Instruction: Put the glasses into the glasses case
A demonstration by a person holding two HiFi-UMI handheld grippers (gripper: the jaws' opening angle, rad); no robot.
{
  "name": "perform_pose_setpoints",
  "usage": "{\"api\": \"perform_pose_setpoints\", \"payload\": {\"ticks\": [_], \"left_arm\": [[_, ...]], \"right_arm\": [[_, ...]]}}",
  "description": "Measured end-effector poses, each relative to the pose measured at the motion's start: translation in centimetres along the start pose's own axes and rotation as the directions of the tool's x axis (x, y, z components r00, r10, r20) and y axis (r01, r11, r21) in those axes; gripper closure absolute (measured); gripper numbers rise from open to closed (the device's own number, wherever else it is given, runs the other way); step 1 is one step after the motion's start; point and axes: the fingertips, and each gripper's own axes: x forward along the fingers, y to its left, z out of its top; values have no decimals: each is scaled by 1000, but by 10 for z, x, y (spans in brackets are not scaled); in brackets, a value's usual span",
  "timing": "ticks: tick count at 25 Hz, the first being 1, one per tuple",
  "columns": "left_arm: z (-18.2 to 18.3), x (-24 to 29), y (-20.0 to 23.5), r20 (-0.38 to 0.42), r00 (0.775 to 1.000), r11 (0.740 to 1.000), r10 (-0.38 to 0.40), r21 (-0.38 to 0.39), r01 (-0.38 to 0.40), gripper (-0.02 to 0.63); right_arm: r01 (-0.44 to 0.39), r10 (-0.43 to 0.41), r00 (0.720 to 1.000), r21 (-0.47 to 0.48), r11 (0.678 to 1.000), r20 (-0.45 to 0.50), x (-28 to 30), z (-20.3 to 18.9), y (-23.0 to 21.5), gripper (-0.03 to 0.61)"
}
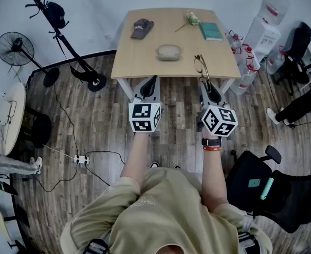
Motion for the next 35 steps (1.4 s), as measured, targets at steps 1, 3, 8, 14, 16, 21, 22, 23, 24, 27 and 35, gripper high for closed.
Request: {"api": "perform_pose_setpoints", "payload": {"ticks": [1,3,8,14,16,21,22,23,24,27,35], "left_arm": [[0,-1,-5,3,1000,1000,-12,-17,12,591],[1,-2,-17,16,999,998,-38,-46,39,591],[-3,-5,-44,62,997,999,-39,-33,41,591],[-40,4,-55,-29,998,992,-63,-114,60,591],[-42,14,-58,-27,996,991,-83,-111,79,591],[-51,54,-49,-24,996,995,-86,-47,85,591],[-56,65,-44,-28,996,996,-82,-44,81,591],[-61,78,-39,-35,996,996,-77,-39,76,591],[-67,91,-32,-45,997,997,-70,-29,68,591],[-82,130,-8,-72,996,998,-55,-34,53,591],[-87,244,108,-67,998,999,13,-49,-17,591]], "right_arm": [[0,0,1000,-1,1000,2,-4,1,-1,469],[0,0,1000,2,1000,6,-11,2,-4,469],[-14,14,1000,44,999,1,-25,-7,-19,469],[-54,57,996,39,998,-63,-23,-25,-30,469],[-60,63,995,48,997,-79,-18,-31,-38,470],[-145,157,977,89,985,-143,18,-46,-45,471],[-141,154,974,89,986,-167,29,-52,-50,471],[-134,148,971,88,987,-187,42,-56,-56,471],[-129,145,969,90,988,-200,56,-60,-62,471],[-123,141,964,93,988,-227,101,-66,-78,471],[-82,107,958,100,992,-266,248,-67,-99,470]]}}
